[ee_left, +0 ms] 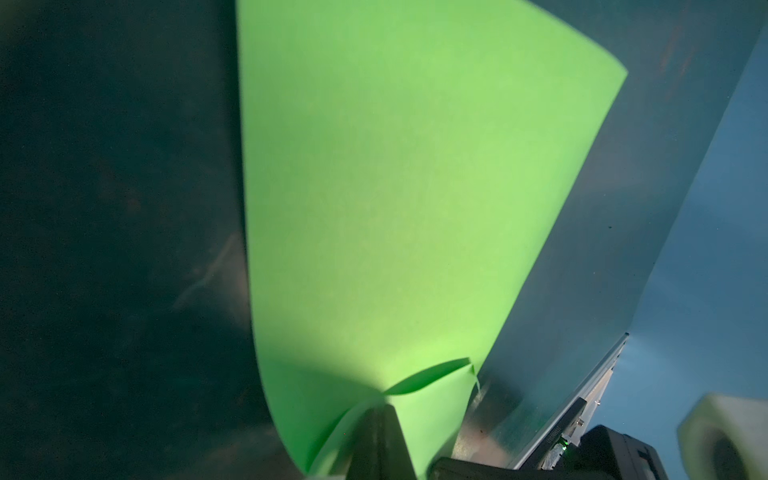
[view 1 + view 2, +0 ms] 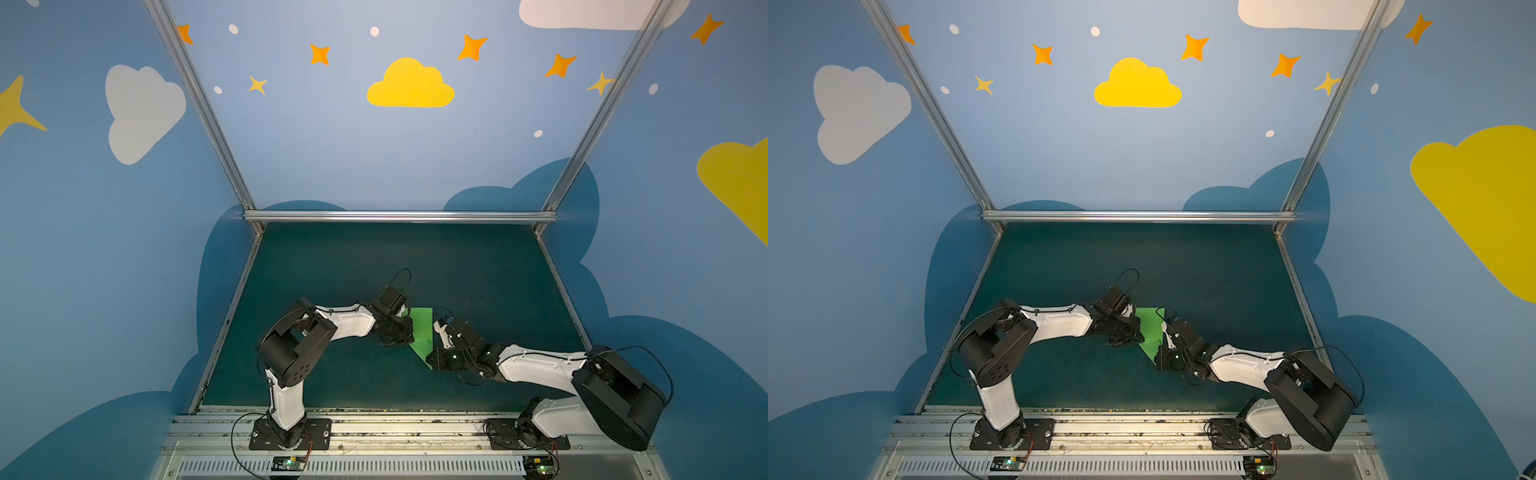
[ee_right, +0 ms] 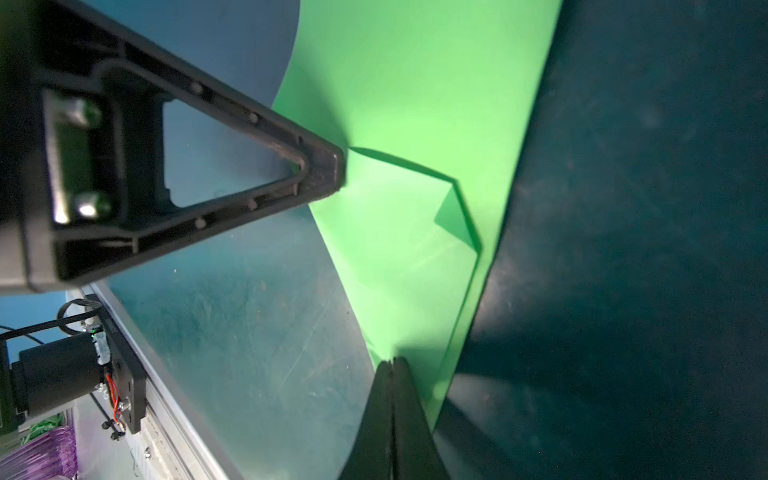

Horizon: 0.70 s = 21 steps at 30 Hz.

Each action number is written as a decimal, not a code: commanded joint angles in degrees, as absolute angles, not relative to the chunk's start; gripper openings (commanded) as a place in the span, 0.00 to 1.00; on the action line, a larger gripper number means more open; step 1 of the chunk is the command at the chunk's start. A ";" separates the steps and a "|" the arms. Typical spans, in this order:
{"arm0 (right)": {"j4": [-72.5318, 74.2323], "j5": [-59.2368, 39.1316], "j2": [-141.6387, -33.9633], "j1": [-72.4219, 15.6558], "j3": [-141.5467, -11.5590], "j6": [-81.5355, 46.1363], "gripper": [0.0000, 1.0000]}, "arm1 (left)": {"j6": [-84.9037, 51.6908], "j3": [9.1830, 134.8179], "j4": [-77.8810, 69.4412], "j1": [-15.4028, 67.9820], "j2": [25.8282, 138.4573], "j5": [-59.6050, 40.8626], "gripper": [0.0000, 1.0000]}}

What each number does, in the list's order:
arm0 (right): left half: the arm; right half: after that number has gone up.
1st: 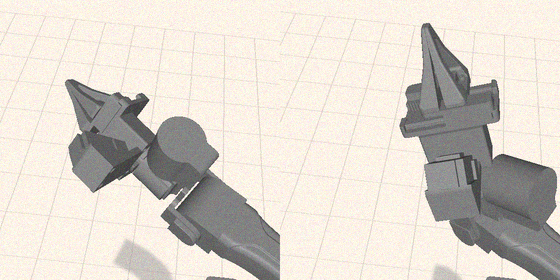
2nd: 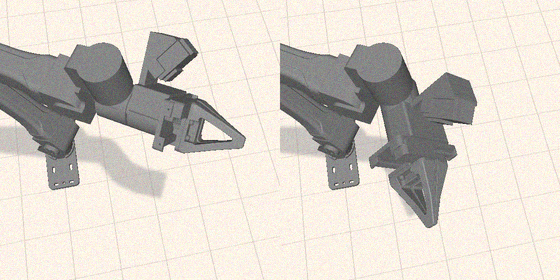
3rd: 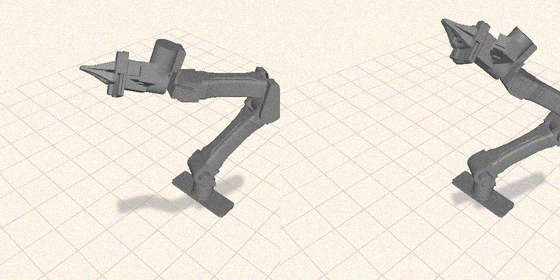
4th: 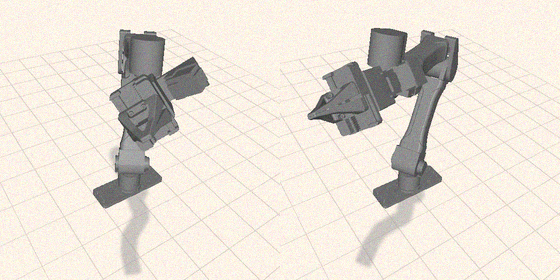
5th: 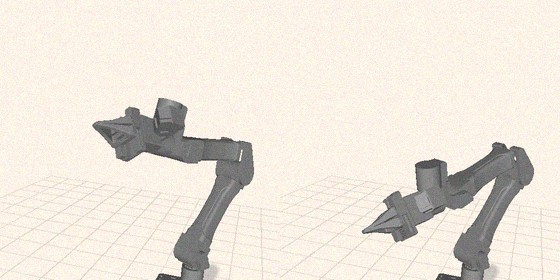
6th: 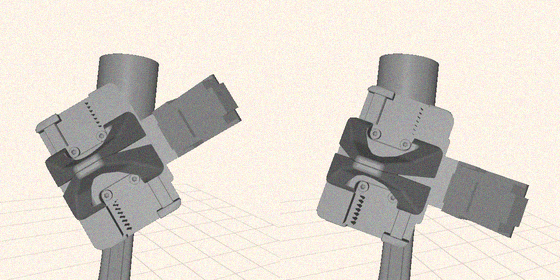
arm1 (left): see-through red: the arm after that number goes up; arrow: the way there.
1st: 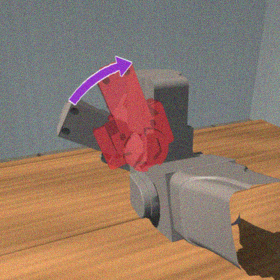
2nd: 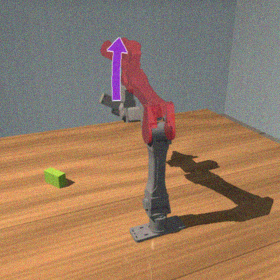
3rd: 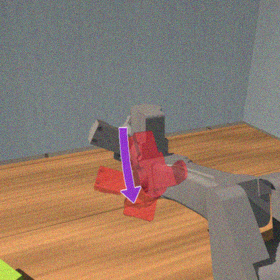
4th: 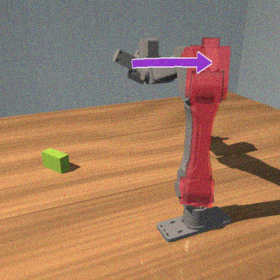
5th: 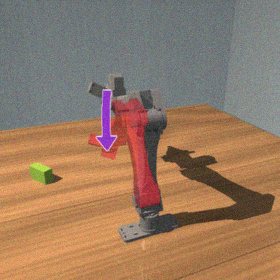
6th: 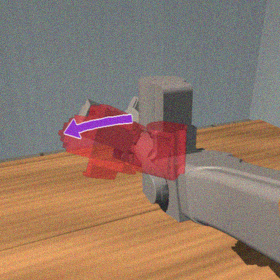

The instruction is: Fold a paper plane with a square sheet of paper (fold left side to right side)

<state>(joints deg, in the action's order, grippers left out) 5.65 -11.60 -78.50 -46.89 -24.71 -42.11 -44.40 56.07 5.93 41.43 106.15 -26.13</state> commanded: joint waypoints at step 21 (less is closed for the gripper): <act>-7.10 -14.94 -73.30 -46.96 -16.87 -43.77 0.00 | -47.34 56.30 12.49 41.61 110.30 -21.05 0.04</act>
<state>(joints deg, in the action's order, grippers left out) 5.28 -14.31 -72.36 -46.70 -19.16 -43.27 -45.87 57.49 7.90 41.43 106.74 -26.04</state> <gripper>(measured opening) 0.048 0.047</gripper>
